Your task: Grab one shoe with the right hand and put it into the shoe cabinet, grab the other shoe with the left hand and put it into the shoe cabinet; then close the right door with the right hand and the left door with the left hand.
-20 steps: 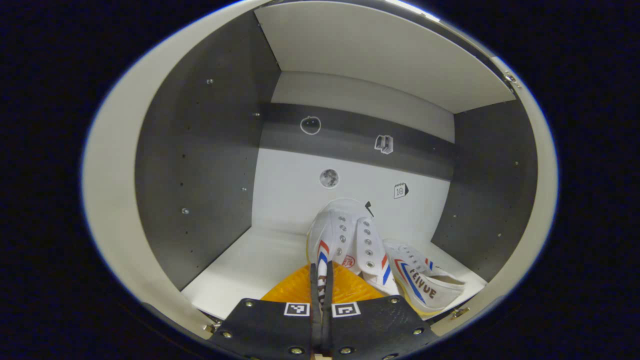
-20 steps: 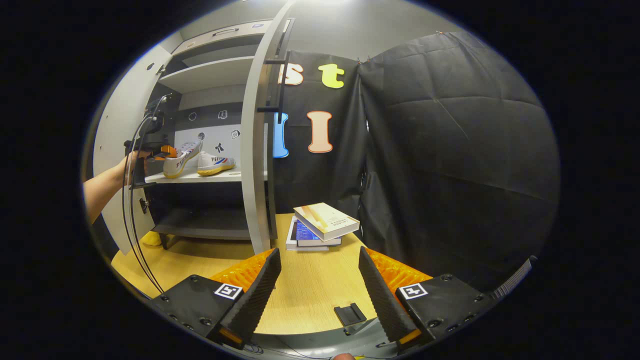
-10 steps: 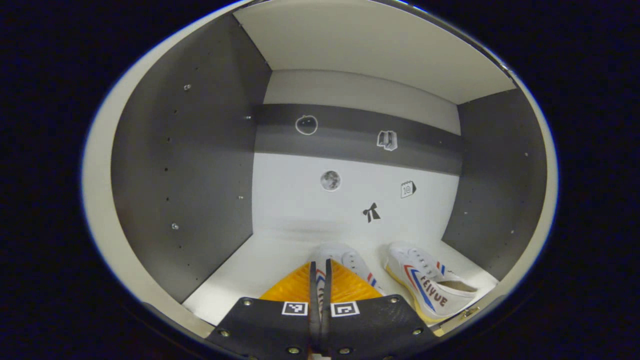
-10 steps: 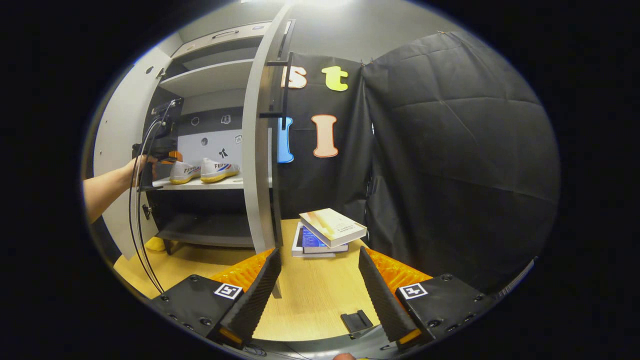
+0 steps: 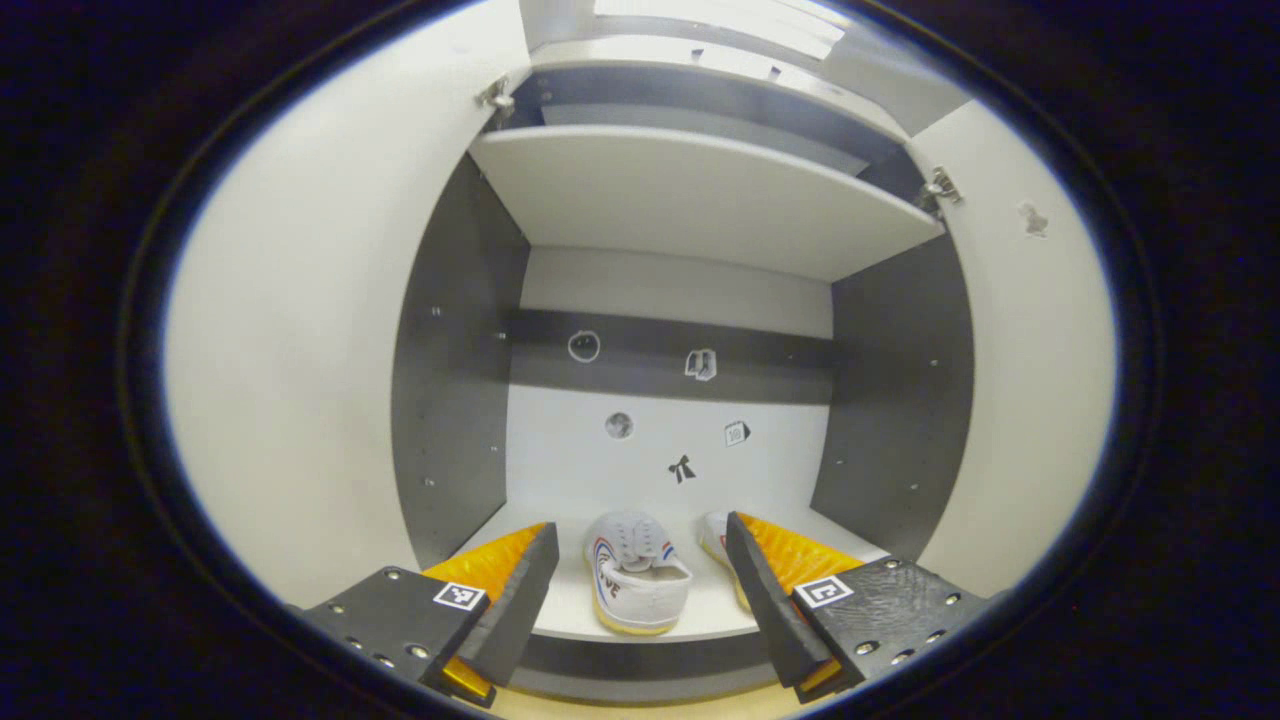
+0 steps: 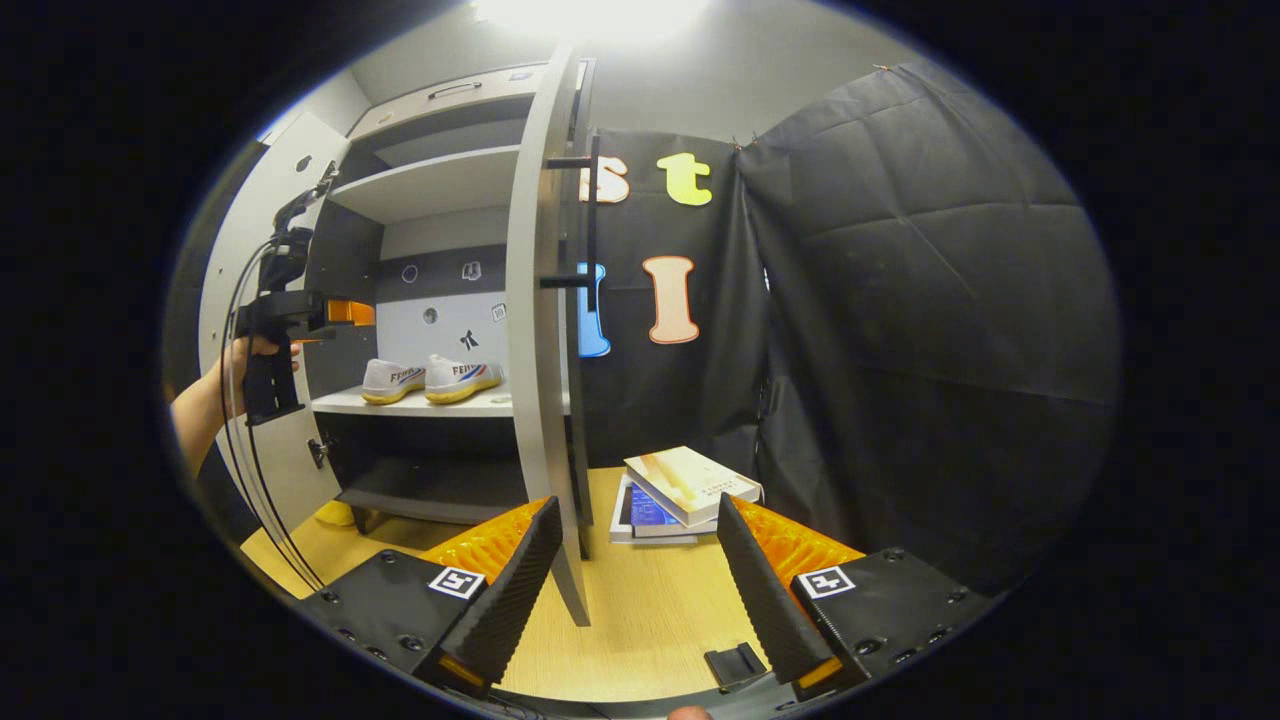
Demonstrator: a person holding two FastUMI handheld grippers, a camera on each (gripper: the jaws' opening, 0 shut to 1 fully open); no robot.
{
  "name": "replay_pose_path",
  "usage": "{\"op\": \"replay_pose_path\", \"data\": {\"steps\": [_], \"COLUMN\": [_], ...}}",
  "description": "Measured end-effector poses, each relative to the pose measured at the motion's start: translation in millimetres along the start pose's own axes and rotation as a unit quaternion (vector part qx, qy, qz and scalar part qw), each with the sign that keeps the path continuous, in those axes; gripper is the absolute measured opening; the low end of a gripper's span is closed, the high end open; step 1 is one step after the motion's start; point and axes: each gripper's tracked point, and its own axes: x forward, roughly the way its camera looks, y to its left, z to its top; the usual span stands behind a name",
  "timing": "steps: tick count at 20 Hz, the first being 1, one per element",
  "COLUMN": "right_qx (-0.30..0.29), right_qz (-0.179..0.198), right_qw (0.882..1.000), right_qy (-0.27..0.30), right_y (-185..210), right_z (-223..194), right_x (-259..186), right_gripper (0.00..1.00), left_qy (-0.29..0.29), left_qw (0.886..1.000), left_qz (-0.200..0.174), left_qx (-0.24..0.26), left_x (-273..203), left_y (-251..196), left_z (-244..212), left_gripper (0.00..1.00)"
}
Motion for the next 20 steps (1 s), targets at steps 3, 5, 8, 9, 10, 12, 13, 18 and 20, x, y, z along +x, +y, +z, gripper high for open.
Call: {"op": "replay_pose_path", "data": {"steps": [3,5,8,9,10,12,13,18,20], "right_qx": [-0.006,-0.006,-0.002,-0.001,0.000,0.001,0.001,0.002,0.010], "right_qz": [0.007,0.010,0.013,0.014,0.015,0.020,0.022,0.039,0.050], "right_qw": [1.000,1.000,0.999,0.999,0.999,0.999,0.998,0.998,0.997], "right_qy": [-0.017,-0.026,-0.040,-0.043,-0.045,-0.049,-0.051,-0.054,-0.054], "right_y": [3,4,5,6,7,11,13,24,25], "right_z": [13,20,33,36,38,43,45,56,67], "right_x": [-3,-6,-9,-9,-9,-9,-9,-8,-7], "right_gripper": [0.96,0.98,0.98,0.98,0.98,0.98,0.98,0.96,0.98], "left_qy": [-0.025,-0.033,-0.040,-0.040,-0.036,-0.029,-0.028,-0.015,-0.016], "left_qw": [0.999,0.999,0.998,0.998,0.998,0.998,0.998,0.995,0.995], "left_qz": [0.000,-0.004,-0.007,-0.005,-0.003,0.003,0.011,0.034,0.033], "left_qx": [0.031,0.042,0.049,0.049,0.048,0.048,0.055,0.092,0.090], "left_x": [-41,-73,-128,-147,-165,-194,-205,-251,-264], "left_y": [-3,-6,-6,-5,-2,4,10,27,28], "left_z": [25,39,49,50,46,39,37,23,21], "left_gripper": [0.96,0.96,0.96,0.96,0.96,0.96,0.96,0.96,0.96]}}
